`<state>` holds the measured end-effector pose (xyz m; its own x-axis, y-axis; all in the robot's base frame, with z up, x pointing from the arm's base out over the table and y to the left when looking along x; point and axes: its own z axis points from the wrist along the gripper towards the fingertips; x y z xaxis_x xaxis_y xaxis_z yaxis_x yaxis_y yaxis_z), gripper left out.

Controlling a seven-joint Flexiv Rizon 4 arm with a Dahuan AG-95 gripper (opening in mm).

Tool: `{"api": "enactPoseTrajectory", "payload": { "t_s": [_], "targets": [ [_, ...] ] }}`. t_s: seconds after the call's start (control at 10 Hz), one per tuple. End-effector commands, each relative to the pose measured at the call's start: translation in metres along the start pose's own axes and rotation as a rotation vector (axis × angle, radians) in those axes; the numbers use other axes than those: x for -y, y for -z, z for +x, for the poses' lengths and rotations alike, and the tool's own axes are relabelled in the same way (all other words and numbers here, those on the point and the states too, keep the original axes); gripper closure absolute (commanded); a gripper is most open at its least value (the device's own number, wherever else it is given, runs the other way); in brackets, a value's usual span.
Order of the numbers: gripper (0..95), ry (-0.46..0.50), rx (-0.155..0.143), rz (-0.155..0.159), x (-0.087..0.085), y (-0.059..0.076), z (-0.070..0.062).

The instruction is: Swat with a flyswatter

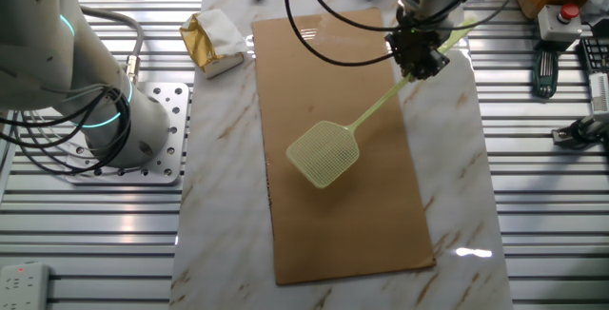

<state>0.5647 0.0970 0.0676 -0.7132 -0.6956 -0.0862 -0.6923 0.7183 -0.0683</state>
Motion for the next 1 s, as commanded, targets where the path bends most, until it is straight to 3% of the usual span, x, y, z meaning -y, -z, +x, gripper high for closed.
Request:
{"api": "enactPoseTrajectory", "payload": {
  "t_s": [0.1,0.5,1.0],
  "targets": [
    [95.0,0.018,0.005,-0.001,-0.002,-0.001,0.0],
    [95.0,0.024,0.009,0.002,-0.004,-0.017,0.003],
    [95.0,0.026,0.014,-0.005,-0.005,-0.021,0.004]
  ]
}}
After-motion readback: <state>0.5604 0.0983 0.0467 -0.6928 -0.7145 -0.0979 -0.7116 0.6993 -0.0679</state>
